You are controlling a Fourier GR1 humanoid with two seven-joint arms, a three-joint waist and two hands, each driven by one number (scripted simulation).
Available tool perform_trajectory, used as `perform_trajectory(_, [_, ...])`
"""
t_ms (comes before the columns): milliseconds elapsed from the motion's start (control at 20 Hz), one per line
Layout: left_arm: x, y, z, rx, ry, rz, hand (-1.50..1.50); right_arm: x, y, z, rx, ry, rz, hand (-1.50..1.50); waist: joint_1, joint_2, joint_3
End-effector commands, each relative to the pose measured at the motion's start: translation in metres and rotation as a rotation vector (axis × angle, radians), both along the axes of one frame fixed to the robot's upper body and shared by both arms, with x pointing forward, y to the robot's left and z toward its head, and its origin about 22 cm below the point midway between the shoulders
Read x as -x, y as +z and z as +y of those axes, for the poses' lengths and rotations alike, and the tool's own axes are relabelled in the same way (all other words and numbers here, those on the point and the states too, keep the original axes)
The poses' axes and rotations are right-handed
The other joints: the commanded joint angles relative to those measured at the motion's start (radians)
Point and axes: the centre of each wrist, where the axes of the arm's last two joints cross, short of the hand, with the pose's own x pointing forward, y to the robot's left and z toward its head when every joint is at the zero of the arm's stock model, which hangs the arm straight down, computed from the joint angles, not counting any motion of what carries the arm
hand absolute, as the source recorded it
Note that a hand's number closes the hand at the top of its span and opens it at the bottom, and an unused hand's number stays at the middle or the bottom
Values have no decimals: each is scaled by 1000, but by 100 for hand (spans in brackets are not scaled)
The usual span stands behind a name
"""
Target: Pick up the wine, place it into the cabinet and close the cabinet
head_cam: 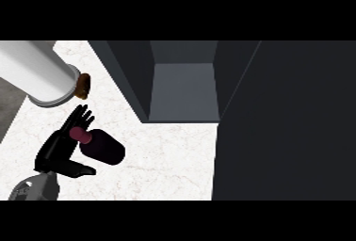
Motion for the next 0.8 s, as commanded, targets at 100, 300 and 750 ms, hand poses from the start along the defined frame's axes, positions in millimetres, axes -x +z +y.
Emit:
perform_trajectory(100, [9,-21,20,12,-18,10,-150,-8,-3,-9,-1,13,7,-150,2,0,0])
perform_trajectory(300, [-17,-18,2,-29,-36,13,-150,6,-1,14,-12,-3,-40,-150,-1,0,0])
perform_trajectory(750, [-5,-57,-12,42,-15,36,-150,10,-2,-2,14,-4,-8,-150,-10,3,-1])
